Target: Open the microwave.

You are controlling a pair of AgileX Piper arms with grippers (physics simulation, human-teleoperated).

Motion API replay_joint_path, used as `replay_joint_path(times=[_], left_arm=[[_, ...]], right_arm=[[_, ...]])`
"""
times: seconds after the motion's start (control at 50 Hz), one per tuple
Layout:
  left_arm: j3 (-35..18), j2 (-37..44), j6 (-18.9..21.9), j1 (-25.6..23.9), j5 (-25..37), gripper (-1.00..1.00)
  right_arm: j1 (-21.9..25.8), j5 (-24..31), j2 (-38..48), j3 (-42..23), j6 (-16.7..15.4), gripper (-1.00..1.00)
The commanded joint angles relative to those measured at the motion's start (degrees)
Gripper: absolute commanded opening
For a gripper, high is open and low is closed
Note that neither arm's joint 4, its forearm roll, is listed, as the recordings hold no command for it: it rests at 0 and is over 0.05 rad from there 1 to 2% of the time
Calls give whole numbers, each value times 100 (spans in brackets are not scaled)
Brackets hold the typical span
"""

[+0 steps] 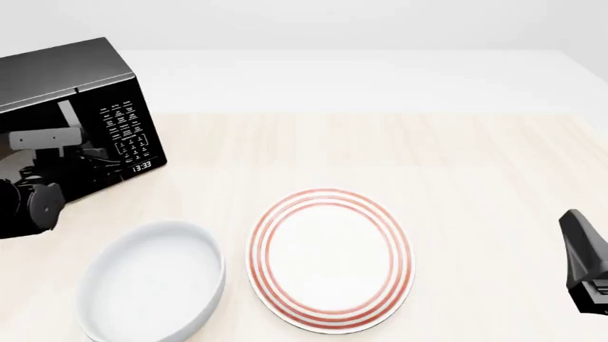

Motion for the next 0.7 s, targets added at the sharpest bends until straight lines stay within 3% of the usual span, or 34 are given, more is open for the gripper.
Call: replay_joint_path(times=[0.02,0.7], left_arm=[[-71,89,30,26,-9,-100],[721,-602,-408,-227,-479,-100]], right_arm=[[0,0,0,0,0,100],[0,0,0,0,0,100]])
